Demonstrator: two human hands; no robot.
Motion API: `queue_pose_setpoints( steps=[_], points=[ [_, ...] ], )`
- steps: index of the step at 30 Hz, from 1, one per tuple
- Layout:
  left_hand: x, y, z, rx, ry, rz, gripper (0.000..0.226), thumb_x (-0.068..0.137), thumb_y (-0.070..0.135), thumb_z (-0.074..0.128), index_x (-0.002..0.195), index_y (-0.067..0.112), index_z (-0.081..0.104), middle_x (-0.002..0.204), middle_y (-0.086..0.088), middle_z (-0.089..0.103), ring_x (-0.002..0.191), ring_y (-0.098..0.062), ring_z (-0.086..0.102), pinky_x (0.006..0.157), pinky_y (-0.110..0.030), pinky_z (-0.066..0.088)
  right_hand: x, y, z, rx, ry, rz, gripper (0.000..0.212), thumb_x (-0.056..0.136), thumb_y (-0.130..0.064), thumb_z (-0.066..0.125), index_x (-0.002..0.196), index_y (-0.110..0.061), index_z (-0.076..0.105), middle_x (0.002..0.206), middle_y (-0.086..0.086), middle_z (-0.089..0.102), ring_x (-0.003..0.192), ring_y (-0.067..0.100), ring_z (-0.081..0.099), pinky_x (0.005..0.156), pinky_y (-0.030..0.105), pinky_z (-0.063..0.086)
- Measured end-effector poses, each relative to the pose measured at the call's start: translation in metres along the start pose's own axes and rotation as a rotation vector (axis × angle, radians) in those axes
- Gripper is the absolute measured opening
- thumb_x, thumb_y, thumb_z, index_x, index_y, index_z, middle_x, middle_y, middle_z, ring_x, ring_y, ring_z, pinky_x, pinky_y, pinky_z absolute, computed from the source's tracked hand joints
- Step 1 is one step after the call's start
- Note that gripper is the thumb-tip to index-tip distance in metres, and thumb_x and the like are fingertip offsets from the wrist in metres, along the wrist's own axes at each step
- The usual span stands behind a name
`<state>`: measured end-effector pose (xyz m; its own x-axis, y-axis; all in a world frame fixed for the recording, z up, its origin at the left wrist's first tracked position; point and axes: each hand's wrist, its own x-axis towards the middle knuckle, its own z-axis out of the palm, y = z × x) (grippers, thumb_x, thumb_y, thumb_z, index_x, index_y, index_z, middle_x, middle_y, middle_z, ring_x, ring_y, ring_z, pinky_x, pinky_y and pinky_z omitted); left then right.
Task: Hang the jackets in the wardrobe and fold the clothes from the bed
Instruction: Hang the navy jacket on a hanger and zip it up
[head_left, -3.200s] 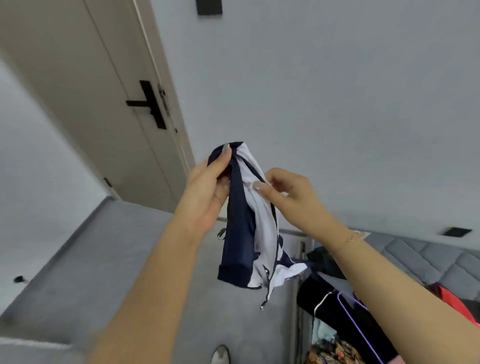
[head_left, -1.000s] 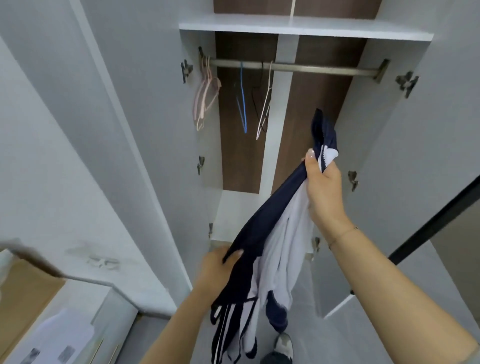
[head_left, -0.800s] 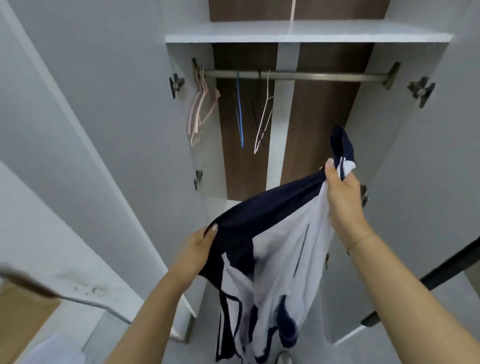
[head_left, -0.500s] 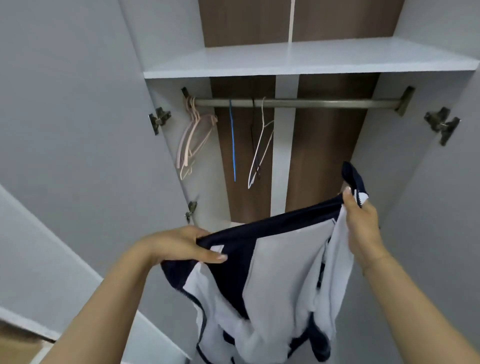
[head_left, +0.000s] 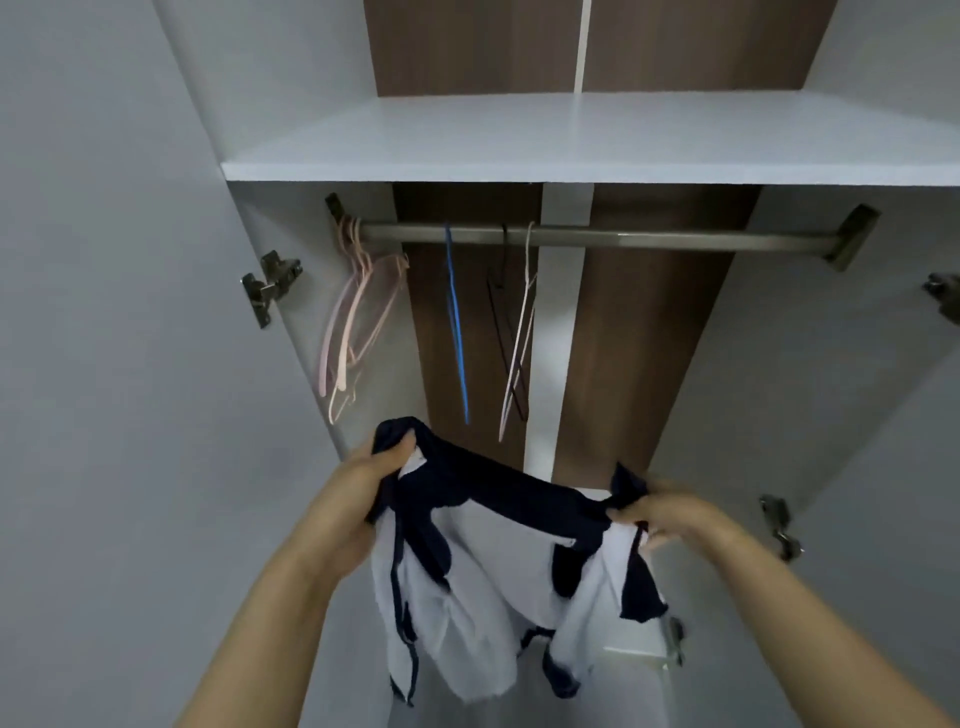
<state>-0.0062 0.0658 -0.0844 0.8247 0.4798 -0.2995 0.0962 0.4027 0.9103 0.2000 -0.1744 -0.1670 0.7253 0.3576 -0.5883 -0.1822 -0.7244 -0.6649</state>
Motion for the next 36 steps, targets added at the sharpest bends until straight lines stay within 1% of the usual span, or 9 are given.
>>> queue_pose_setpoints(
  steps=[4, 7, 10, 14, 19, 21, 24, 27, 36],
  points=[
    [0.035, 0.007, 0.007, 0.019, 0.021, -0.009, 0.021, 0.095, 0.015, 0.058, 0.114, 0.011, 0.065, 0.104, -0.014, 0.073, 0.094, -0.028, 0.070, 0.072, -0.028, 0.060, 0.029, -0.045, 0.014, -0.059, 0.123, -0.125, 0.025, 0.091, -0.024, 0.067, 0.113, -0.012, 0.060, 0.117, 0.006, 0.062, 0.097, 0.015, 0.055, 0.073, 0.019, 0.047],
    [0.061, 0.013, 0.006, 0.118, 0.021, -0.046, 0.014, 0.094, 0.013, 0.061, 0.104, 0.007, 0.069, 0.092, -0.013, 0.073, 0.078, -0.023, 0.071, 0.064, -0.026, 0.059, 0.054, -0.104, 0.026, -0.012, 0.302, -0.310, 0.046, 0.094, -0.032, 0.061, 0.130, -0.003, 0.058, 0.131, 0.011, 0.060, 0.111, 0.021, 0.058, 0.089, 0.025, 0.042],
    [0.080, 0.017, 0.004, 0.169, 0.034, -0.079, 0.009, 0.091, 0.011, 0.064, 0.094, 0.008, 0.071, 0.082, -0.009, 0.074, 0.070, -0.018, 0.071, 0.060, -0.022, 0.057, 0.086, -0.167, 0.037, 0.033, 0.346, -0.431, 0.056, 0.094, -0.043, 0.059, 0.129, 0.000, 0.055, 0.121, 0.014, 0.062, 0.106, 0.024, 0.059, 0.085, 0.030, 0.044],
    [0.093, 0.025, -0.003, 0.119, 0.063, -0.116, 0.012, 0.086, 0.009, 0.067, 0.095, 0.005, 0.074, 0.092, -0.017, 0.075, 0.079, -0.024, 0.072, 0.068, -0.028, 0.059, 0.126, -0.215, 0.039, 0.015, 0.445, -0.411, 0.029, 0.096, -0.039, 0.057, 0.092, -0.011, 0.063, 0.097, 0.011, 0.062, 0.098, 0.029, 0.058, 0.080, 0.032, 0.044],
    [0.099, 0.037, -0.014, 0.080, 0.111, -0.107, 0.011, 0.084, 0.010, 0.068, 0.084, 0.009, 0.079, 0.091, -0.017, 0.075, 0.078, -0.026, 0.073, 0.063, -0.026, 0.059, 0.155, -0.219, 0.036, 0.097, 0.464, -0.464, 0.017, 0.093, -0.029, 0.060, 0.086, -0.014, 0.067, 0.089, 0.006, 0.063, 0.095, 0.028, 0.062, 0.083, 0.034, 0.048],
    [0.101, 0.037, -0.017, 0.050, 0.123, -0.111, 0.011, 0.084, 0.010, 0.067, 0.084, 0.007, 0.078, 0.091, -0.019, 0.073, 0.079, -0.028, 0.072, 0.066, -0.028, 0.059, 0.161, -0.223, 0.038, 0.184, 0.384, -0.461, 0.026, 0.090, -0.034, 0.066, 0.098, -0.010, 0.062, 0.097, 0.004, 0.061, 0.096, 0.022, 0.058, 0.088, 0.031, 0.047],
    [0.102, 0.032, -0.018, 0.020, 0.148, -0.122, 0.019, 0.085, 0.010, 0.066, 0.097, -0.002, 0.073, 0.098, -0.025, 0.071, 0.086, -0.034, 0.069, 0.076, -0.034, 0.056, 0.169, -0.233, 0.043, 0.286, 0.343, -0.445, 0.031, 0.090, -0.026, 0.068, 0.070, -0.016, 0.048, 0.082, 0.003, 0.057, 0.084, 0.020, 0.055, 0.074, 0.027, 0.043],
    [0.103, 0.028, -0.018, 0.001, 0.164, -0.131, 0.024, 0.085, 0.009, 0.065, 0.104, -0.005, 0.070, 0.101, -0.026, 0.070, 0.089, -0.036, 0.068, 0.079, -0.037, 0.055, 0.172, -0.237, 0.043, 0.431, 0.341, -0.402, 0.033, 0.095, -0.017, 0.060, 0.063, -0.011, 0.051, 0.078, 0.011, 0.060, 0.067, 0.018, 0.053, 0.067, 0.030, 0.042],
    [0.111, 0.027, -0.014, -0.057, 0.148, -0.146, 0.025, 0.084, 0.011, 0.067, 0.104, -0.004, 0.070, 0.097, -0.022, 0.070, 0.084, -0.032, 0.068, 0.077, -0.036, 0.055, 0.145, -0.228, 0.021, 0.284, 0.519, -0.487, 0.045, 0.092, -0.012, 0.053, 0.051, -0.002, 0.041, 0.053, 0.013, 0.041, 0.050, 0.022, 0.040, 0.057, 0.031, 0.032]
  ],
)
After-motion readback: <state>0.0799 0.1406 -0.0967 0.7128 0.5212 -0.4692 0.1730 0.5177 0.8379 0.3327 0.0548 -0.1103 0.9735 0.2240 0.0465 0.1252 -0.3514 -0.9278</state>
